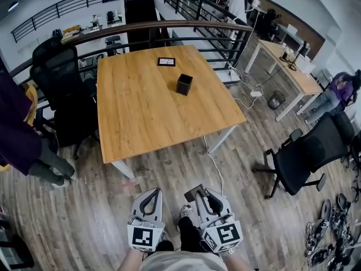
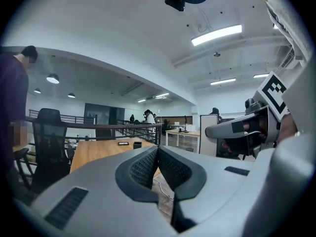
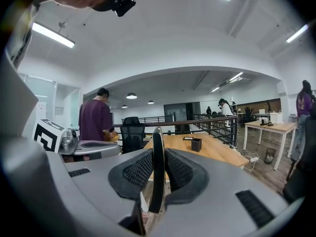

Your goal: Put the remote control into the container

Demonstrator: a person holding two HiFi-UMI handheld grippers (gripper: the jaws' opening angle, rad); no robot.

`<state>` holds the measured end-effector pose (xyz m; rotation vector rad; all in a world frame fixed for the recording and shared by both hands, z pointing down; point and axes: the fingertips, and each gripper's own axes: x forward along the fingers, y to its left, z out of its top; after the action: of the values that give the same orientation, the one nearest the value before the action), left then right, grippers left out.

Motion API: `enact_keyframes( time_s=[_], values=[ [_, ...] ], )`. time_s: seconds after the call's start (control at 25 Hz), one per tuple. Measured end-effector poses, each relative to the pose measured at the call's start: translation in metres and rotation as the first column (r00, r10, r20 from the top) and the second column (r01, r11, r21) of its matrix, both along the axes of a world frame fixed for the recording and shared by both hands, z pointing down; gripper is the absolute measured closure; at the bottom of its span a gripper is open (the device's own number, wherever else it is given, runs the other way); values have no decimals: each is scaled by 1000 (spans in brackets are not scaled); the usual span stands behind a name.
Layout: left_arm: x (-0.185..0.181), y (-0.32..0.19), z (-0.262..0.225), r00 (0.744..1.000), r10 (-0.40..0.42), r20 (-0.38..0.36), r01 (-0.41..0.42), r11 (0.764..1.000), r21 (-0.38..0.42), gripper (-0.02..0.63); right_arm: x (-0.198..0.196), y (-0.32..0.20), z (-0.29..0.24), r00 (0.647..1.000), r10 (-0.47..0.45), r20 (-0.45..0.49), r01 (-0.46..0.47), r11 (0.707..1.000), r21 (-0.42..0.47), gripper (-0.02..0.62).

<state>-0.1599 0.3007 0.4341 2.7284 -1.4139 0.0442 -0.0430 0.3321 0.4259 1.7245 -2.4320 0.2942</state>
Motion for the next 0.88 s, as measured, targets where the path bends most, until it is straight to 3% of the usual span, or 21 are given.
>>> enact_keyframes(
  time_s=[0.24, 0.52, 0.88],
  values=[
    [35, -47, 5, 997, -3, 73, 4, 1000, -21, 594, 33, -54, 5, 999, -44, 15, 44, 999, -8, 513],
    [74, -90, -3, 992, -111, 62, 111, 994, 2, 594, 81, -109, 1, 994, -101, 42, 101, 995, 15, 513],
    [132, -120, -19, 988, -147, 52, 146, 989, 18, 594, 147, -146, -8, 994, -97, 59, 95, 995, 32, 514]
  ],
)
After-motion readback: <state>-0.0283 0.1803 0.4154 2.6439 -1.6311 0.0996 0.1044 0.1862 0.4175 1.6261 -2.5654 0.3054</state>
